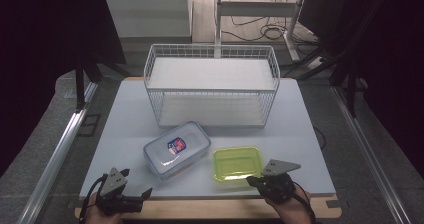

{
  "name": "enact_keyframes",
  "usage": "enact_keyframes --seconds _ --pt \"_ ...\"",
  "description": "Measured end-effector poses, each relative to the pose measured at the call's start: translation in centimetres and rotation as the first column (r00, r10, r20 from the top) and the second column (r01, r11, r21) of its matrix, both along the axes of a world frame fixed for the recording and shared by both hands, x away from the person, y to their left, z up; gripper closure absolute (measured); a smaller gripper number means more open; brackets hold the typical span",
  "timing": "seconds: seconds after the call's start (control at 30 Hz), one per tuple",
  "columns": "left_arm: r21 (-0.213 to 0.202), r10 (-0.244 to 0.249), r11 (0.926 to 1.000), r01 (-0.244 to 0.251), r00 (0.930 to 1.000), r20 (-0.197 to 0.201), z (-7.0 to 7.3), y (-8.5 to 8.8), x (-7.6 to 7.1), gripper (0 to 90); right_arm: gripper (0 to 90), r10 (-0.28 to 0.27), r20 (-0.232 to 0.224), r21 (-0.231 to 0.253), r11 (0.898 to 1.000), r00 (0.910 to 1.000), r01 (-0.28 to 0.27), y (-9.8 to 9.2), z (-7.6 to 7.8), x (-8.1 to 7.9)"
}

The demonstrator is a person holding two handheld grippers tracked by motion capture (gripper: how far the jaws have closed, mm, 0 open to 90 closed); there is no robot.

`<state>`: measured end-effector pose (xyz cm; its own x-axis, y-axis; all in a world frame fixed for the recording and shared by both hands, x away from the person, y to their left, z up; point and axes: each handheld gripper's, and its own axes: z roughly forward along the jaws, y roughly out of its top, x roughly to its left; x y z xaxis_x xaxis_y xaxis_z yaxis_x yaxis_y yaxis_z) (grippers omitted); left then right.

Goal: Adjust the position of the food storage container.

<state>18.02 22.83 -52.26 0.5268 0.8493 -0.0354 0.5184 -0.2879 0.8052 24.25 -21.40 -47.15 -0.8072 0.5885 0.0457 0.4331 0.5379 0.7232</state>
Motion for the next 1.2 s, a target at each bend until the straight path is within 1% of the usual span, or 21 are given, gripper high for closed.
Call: enact_keyframes --seconds 0.03,0.07,0.1,0.13,0.17,0.2,0.23,0.27,0.3,0.33,0.37,0.5,0.6,0.7,0.77,0.9,0.97,1.03,1.07,1.1,1.2 --pt "0.000 0.000 1.0000 0.000 1.0000 0.000 0.0 0.0 0.0 1.0 89.4 0.000 0.000 0.000 1.000 1.0000 0.000 0.0 0.0 0.0" --pt "-0.001 0.000 1.0000 0.000 1.0000 0.000 0.0 0.0 0.0 1.0 89.4 0.013 -0.005 0.006 1.000 0.9999 -0.012 0.7 0.1 0.2" --pt "-0.002 0.001 1.0000 -0.001 1.0000 -0.001 0.0 0.1 0.0 1.0 89.4 0.039 -0.002 -0.003 0.999 0.9993 -0.039 2.1 0.1 0.8" --pt "-0.002 0.001 1.0000 -0.001 1.0000 -0.001 0.0 0.1 0.0 1.0 89.4 0.052 0.004 -0.011 0.999 0.9987 -0.052 2.9 0.2 1.1" --pt "-0.003 0.002 1.0000 -0.002 1.0000 0.000 0.0 0.1 0.0 1.0 89.4 0.052 0.004 -0.011 0.999 0.9987 -0.052 2.9 0.2 1.1" --pt "-0.006 0.004 1.0000 -0.004 1.0000 0.002 0.0 0.1 0.0 1.1 89.3 0.070 0.008 -0.004 0.998 0.9975 -0.070 4.5 0.4 1.8" --pt "-0.006 0.004 1.0000 -0.004 1.0000 0.002 0.0 0.1 0.0 1.0 89.3 0.082 0.009 -0.001 0.997 0.9966 -0.082 5.3 0.5 2.1" --pt "-0.006 0.003 1.0000 -0.003 1.0000 0.003 0.0 0.1 0.0 1.0 89.3 0.082 0.009 -0.001 0.997 0.9966 -0.082 5.3 0.5 2.1" --pt "-0.006 0.002 1.0000 -0.002 1.0000 0.001 0.0 0.1 0.0 1.1 89.3 0.105 0.013 -0.008 0.994 0.9944 -0.105 6.9 0.6 2.8" --pt "-0.008 0.001 1.0000 -0.001 1.0000 0.002 0.0 0.1 0.0 1.1 89.3 0.105 0.013 -0.008 0.994 0.9944 -0.105 6.9 0.6 2.8" --pt "-0.011 -0.001 0.9999 0.001 1.0000 0.001 0.0 0.1 0.0 1.1 89.3 0.125 0.006 -0.018 0.992 0.9922 -0.125 8.7 0.3 3.6" --pt "-0.007 -0.003 1.0000 0.003 1.0000 0.000 0.0 0.1 0.0 1.2 89.3 0.149 -0.022 -0.035 0.988 0.9886 -0.150 10.8 -0.7 4.7" --pt "-0.007 -0.006 1.0000 0.006 1.0000 0.000 0.0 0.1 0.0 1.2 89.3 0.162 -0.036 -0.052 0.985 0.9861 -0.164 11.8 -1.3 5.1" --pt "-0.006 -0.012 0.9999 0.012 0.9999 -0.002 0.0 0.0 0.0 1.2 89.4 0.154 -0.038 -0.089 0.984 0.9873 -0.157 12.1 -1.9 5.3" --pt "-0.006 -0.015 0.9999 0.015 0.9999 -0.004 0.0 0.0 0.0 1.2 89.4 0.150 -0.050 -0.080 0.985 0.9874 -0.154 11.8 -2.0 5.4" --pt "0.006 -0.028 0.9996 0.028 0.9996 -0.011 -0.1 -0.3 0.1 1.2 89.4 0.133 -0.026 -0.109 0.985 0.9907 -0.135 11.3 -2.0 5.5" --pt "0.009 -0.032 0.9994 0.032 0.9994 -0.012 -0.1 -0.3 0.1 1.2 89.4 0.112 -0.025 -0.108 0.988 0.9934 -0.114 10.2 -2.0 5.7" --pt "0.007 -0.033 0.9994 0.033 0.9994 -0.012 -0.2 -0.3 0.1 1.2 89.4 0.101 -0.025 -0.111 0.989 0.9946 -0.103 9.8 -2.0 5.8" --pt "0.005 -0.031 0.9995 0.031 0.9994 -0.014 -0.1 -0.3 0.1 1.2 89.4 0.077 -0.023 -0.127 0.989 0.9968 -0.079 8.9 -2.1 6.0" --pt "0.005 -0.031 0.9995 0.031 0.9994 -0.014 -0.1 -0.3 0.1 1.2 89.4 0.077 -0.023 -0.127 0.989 0.9968 -0.079 8.9 -2.1 6.0" --pt "0.002 -0.030 0.9995 0.030 0.9994 -0.015 -0.2 -0.2 0.1 1.3 89.3 0.042 -0.018 -0.138 0.989 0.9989 -0.044 7.8 -2.1 6.3"
